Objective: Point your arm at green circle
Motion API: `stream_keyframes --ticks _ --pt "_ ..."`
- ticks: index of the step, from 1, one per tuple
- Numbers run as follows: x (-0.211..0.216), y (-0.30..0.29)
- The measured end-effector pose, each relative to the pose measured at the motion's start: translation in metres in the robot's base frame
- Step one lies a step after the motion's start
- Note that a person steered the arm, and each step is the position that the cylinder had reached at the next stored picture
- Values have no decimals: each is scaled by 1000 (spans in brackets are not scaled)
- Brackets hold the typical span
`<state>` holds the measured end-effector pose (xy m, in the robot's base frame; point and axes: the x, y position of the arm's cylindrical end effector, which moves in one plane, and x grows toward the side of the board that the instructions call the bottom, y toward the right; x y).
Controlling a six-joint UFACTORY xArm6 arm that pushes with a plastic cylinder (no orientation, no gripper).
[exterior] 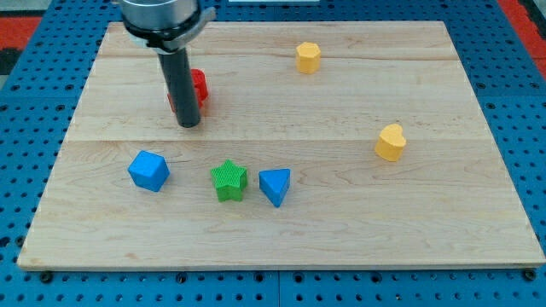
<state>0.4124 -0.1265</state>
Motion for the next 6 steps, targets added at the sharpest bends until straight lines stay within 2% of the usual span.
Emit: stream_keyframes --ticks 1,2,3,4,5,6 --pt "2 -51" --pt "-56 -140" --pt "-121 -157" --pt "-141 -98" --pt "-166 -99" --pt "-161 -39"
